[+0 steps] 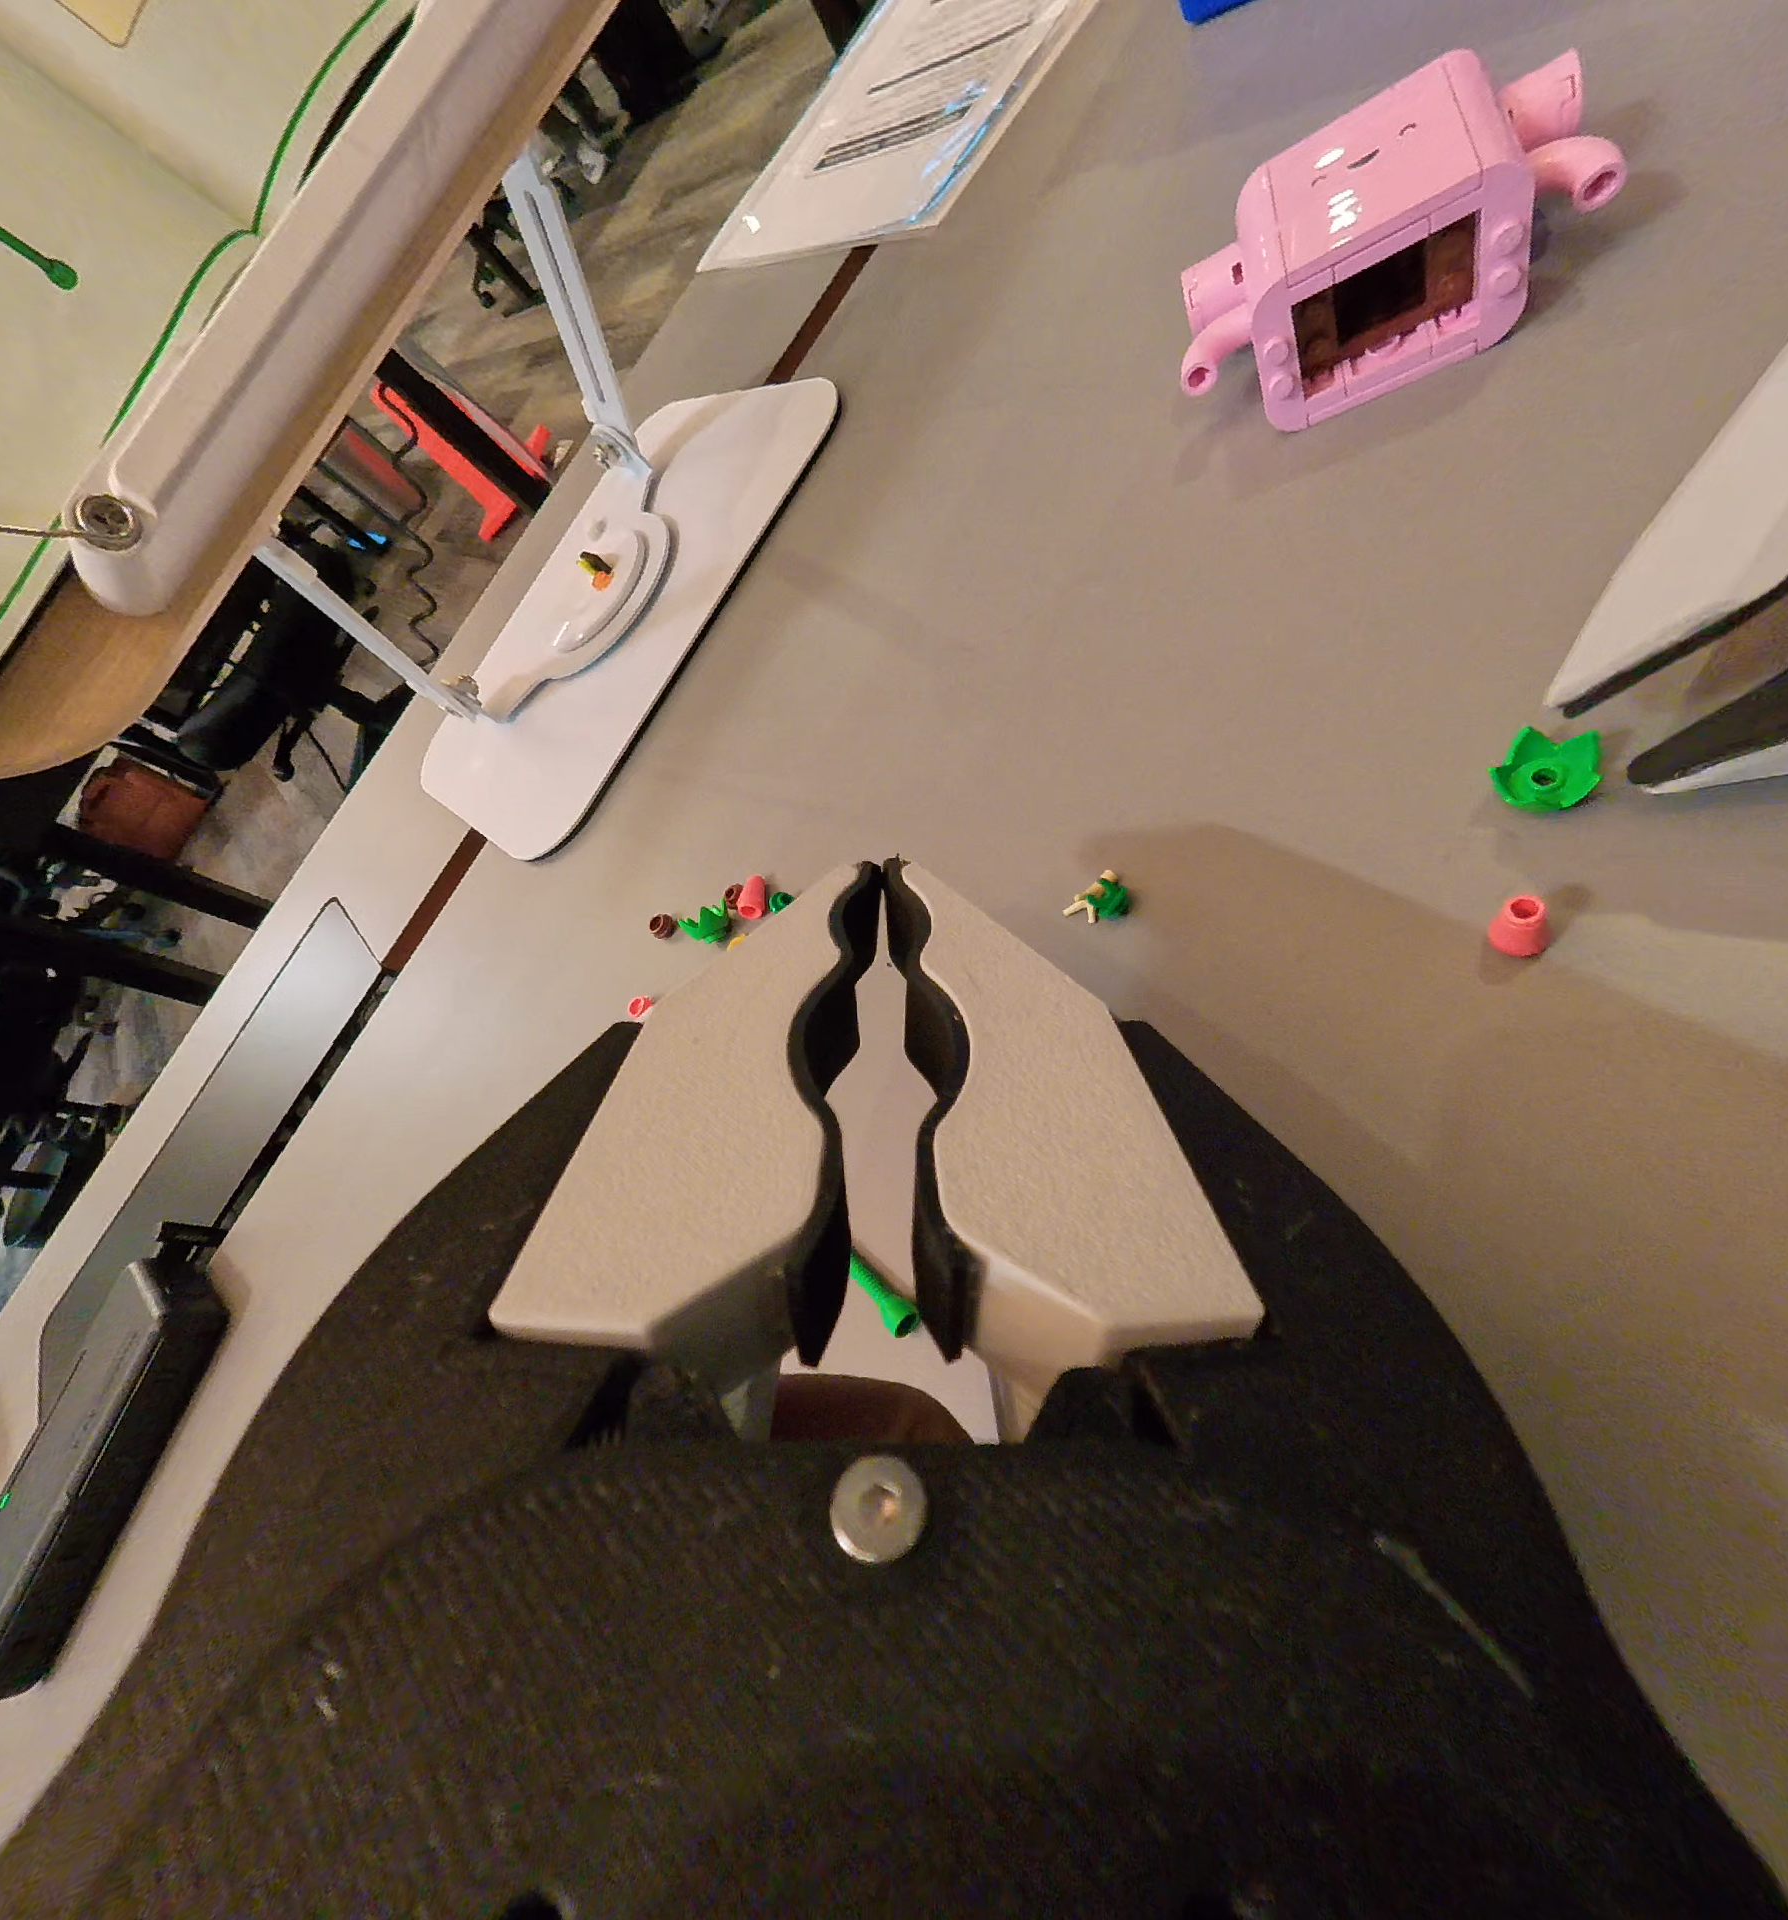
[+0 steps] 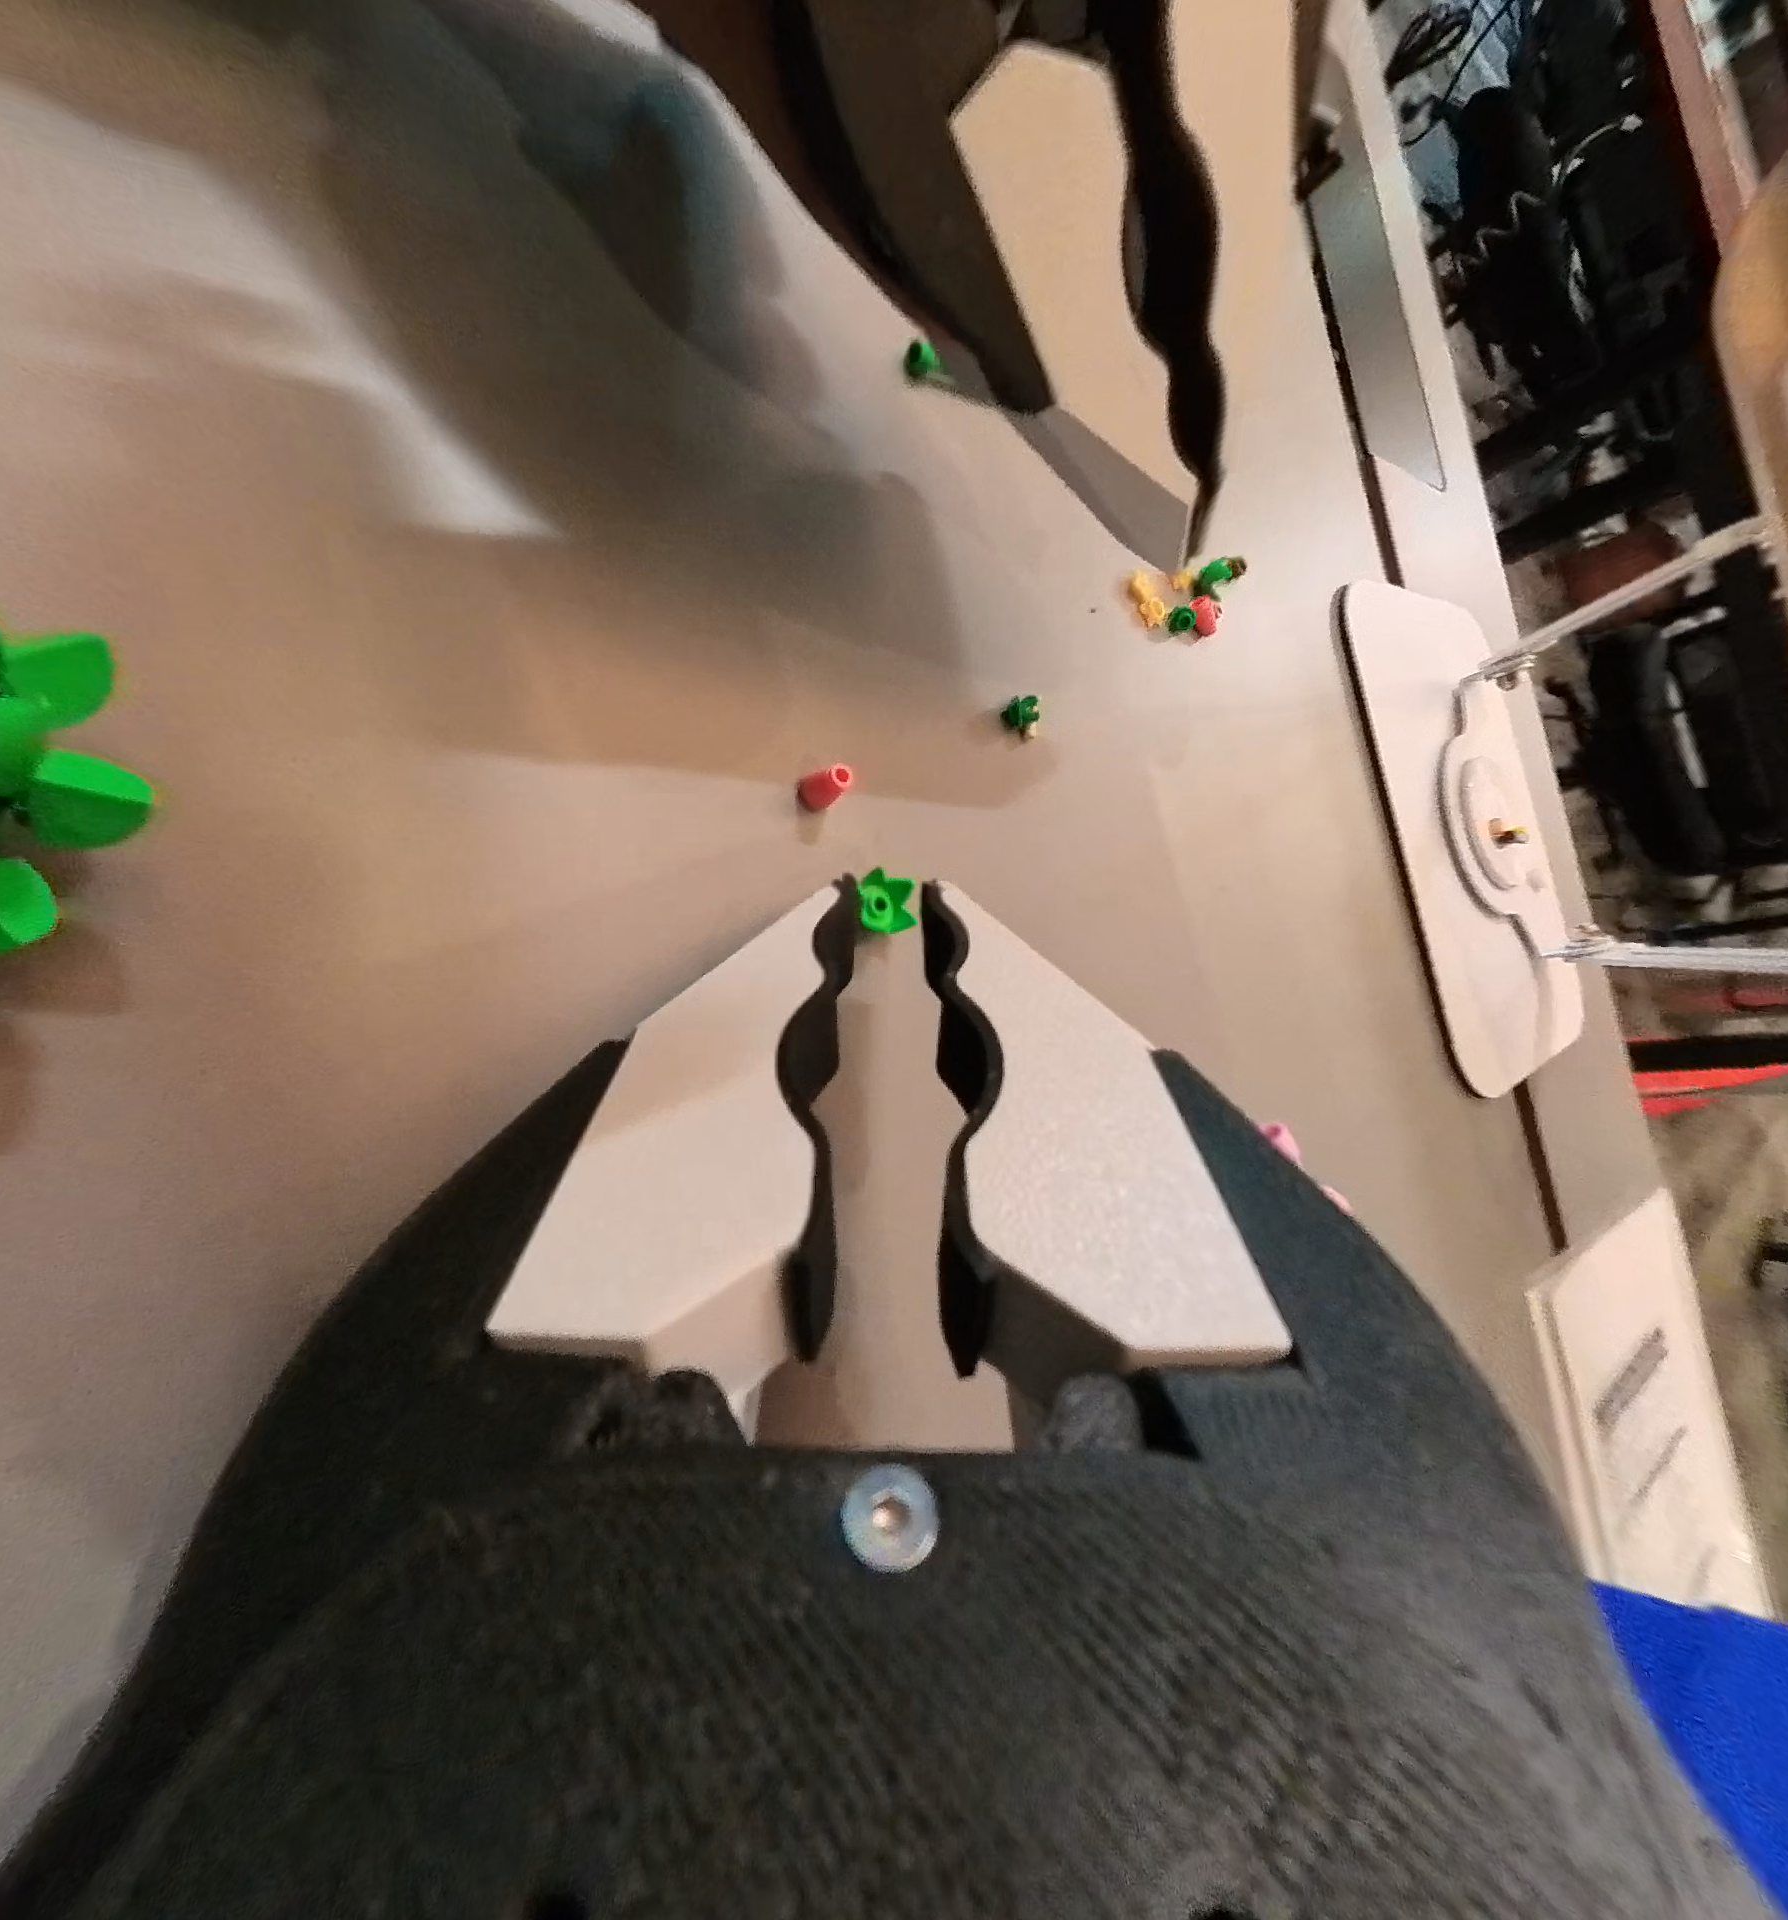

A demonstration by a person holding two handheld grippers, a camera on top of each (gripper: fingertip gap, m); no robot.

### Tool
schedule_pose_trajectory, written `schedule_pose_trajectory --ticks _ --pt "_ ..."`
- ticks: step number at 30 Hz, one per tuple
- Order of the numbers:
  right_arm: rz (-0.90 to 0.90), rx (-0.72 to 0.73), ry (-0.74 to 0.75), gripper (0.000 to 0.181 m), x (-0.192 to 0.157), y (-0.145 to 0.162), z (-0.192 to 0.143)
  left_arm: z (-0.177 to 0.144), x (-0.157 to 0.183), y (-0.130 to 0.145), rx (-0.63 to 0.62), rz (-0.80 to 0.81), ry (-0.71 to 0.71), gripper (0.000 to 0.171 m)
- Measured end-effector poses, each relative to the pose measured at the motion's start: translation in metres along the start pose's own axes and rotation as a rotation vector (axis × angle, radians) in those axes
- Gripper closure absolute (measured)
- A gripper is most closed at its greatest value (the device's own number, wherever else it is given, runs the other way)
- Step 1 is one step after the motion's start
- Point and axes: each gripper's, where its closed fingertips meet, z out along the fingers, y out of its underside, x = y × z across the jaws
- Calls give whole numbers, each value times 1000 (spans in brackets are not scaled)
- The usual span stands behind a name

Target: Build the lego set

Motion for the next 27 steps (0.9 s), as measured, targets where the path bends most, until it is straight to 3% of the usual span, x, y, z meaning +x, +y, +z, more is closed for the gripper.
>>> schedule_pose_trajectory --ticks 6,9,19,27 --pt "325 175 -148 167 0 -22 -6 1 0 1 -1 -3 2 170" --pt "478 165 -230 168 -2 -24 2 1 0 1 -2 -5 3 170" --pt "488 32 -258 176 -15 -17 22 1 1 1 -3 -2 4 170" --pt "619 132 -192 177 19 -9 -3 2 1 1 -7 2 3 170"
